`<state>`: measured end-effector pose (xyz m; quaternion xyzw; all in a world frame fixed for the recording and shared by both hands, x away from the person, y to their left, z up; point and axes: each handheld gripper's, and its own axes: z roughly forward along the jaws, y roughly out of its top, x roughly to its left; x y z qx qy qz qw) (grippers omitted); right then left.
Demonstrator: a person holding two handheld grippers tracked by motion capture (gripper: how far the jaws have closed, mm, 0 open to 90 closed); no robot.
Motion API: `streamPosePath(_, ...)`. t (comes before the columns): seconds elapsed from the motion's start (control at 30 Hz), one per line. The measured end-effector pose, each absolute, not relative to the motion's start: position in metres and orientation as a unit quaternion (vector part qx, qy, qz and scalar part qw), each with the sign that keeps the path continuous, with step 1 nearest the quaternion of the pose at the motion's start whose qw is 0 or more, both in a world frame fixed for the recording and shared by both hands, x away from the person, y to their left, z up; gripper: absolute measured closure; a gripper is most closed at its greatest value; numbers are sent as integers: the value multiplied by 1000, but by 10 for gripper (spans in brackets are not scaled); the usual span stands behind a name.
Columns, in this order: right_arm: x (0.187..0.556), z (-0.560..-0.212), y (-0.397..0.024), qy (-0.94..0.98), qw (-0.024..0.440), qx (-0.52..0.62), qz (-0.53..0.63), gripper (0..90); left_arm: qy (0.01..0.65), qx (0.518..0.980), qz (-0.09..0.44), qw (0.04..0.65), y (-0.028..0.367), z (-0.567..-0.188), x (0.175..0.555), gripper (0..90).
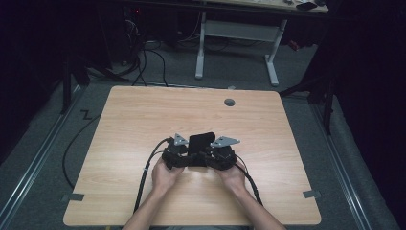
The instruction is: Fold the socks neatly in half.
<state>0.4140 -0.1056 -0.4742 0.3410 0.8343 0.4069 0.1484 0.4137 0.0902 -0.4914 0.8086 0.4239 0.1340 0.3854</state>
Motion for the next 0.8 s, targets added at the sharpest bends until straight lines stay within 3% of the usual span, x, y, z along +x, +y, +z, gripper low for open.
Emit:
streamPosePath(0.33, 420, -491, -105, 849, 135, 348, 374, 584, 419, 809, 132, 392, 92, -487, 409, 484)
streamPosePath(0.8, 410, -491, -112, 855, 142, 335, 369, 571, 450, 791, 130, 394, 98, -475, 440, 381)
